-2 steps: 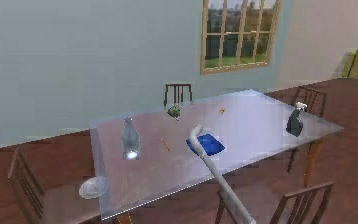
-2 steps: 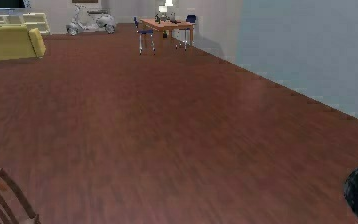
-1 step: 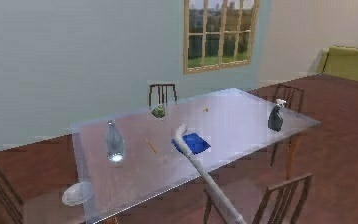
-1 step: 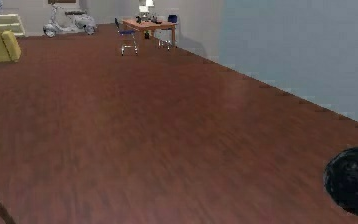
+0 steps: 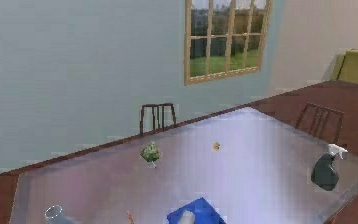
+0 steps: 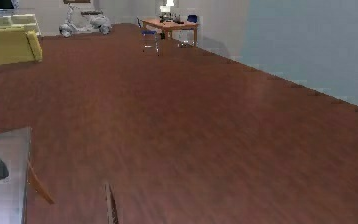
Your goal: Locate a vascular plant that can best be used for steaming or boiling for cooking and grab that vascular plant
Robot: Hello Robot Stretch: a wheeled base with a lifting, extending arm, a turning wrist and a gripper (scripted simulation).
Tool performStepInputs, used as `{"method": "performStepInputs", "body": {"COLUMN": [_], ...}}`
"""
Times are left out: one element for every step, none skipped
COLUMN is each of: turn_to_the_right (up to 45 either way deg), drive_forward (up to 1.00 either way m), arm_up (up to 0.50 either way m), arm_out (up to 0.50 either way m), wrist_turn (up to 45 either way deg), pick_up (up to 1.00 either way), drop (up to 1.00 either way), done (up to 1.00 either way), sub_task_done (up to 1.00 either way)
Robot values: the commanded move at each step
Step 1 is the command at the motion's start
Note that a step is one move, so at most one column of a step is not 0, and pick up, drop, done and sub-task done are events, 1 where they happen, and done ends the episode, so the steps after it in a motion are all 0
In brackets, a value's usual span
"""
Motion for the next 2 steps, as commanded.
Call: {"method": "performStepInputs", "body": {"turn_to_the_right": [-45.0,-45.0], "drive_forward": [0.0,0.0], "arm_up": [0.0,0.0], "arm_out": [0.0,0.0], "wrist_turn": [0.0,0.0], "pick_up": [0.0,0.0], "drop": [0.0,0.0], "done": [0.0,0.0], "sub_task_done": [0.0,0.0]}}
